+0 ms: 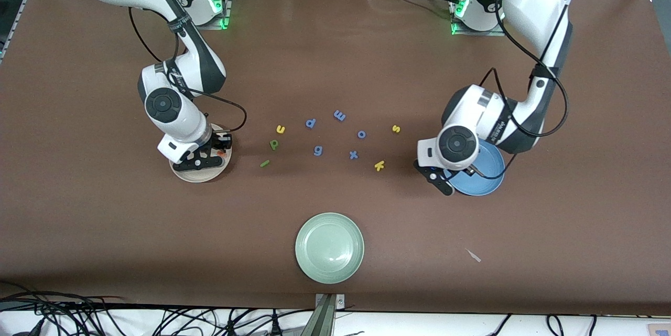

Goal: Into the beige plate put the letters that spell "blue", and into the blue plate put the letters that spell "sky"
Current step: 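Place e on white plate with the right gripper while the left gripper places y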

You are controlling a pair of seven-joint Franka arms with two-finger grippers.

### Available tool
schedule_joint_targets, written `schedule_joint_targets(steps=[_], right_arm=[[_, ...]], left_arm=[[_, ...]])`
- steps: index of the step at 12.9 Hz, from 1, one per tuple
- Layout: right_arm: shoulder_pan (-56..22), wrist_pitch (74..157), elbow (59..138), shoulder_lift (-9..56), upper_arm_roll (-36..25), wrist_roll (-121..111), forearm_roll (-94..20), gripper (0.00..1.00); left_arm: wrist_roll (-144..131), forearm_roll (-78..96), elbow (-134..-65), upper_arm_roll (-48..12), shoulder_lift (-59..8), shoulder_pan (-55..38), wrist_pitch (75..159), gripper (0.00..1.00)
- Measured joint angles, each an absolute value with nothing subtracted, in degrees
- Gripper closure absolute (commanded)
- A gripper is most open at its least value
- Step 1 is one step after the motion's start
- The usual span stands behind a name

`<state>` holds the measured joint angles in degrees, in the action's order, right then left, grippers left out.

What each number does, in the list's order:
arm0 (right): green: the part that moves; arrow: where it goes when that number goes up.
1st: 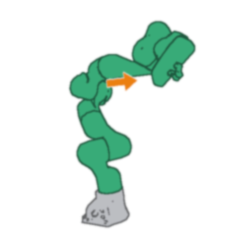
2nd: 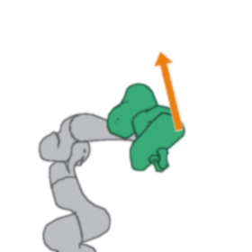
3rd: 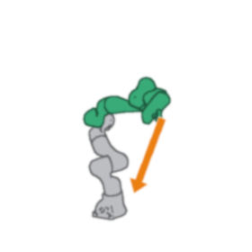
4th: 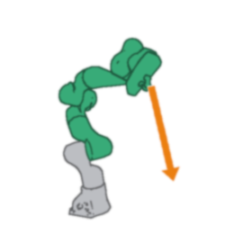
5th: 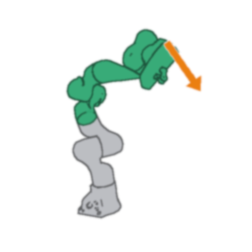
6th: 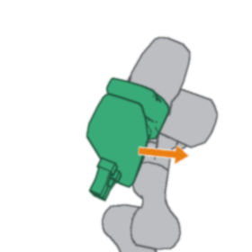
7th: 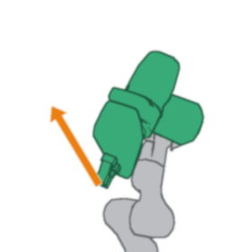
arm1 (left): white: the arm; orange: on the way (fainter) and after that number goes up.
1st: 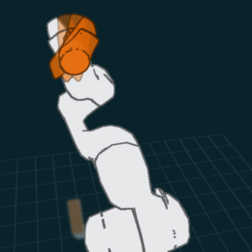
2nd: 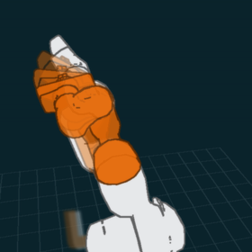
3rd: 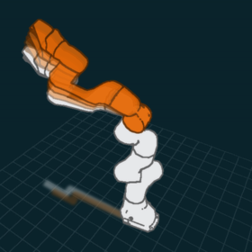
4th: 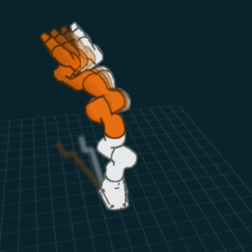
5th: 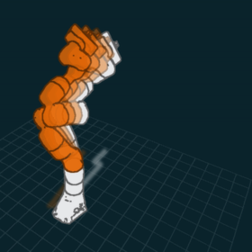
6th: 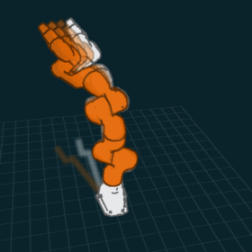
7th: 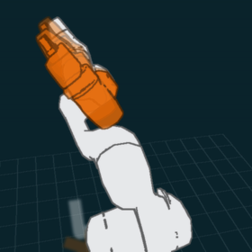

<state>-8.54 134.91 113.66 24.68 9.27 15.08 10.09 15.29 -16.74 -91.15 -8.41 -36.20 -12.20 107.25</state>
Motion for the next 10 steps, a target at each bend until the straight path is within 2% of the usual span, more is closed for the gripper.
schedule_joint_targets(steps=[4, 7, 10], right_arm=[[-8.59, 135.70, 113.34, 25.09, 11.13, 23.23, 9.94, 0.25], [-9.10, 136.26, 108.54, 28.63, 15.83, 36.01, 9.93, 0.25], [-10.20, 138.56, 105.68, 32.49, 17.45, 43.96, 9.93, 0.26]], left_arm=[[15.20, -16.73, -93.15, -9.68, -35.80, -9.87, 108.43, 0.00], [2.96, -15.56, -93.07, -14.55, -33.55, -10.26, 105.01, 0.00], [-13.06, -13.06, -93.33, -18.50, -32.77, -10.89, 104.19, 0.00]])
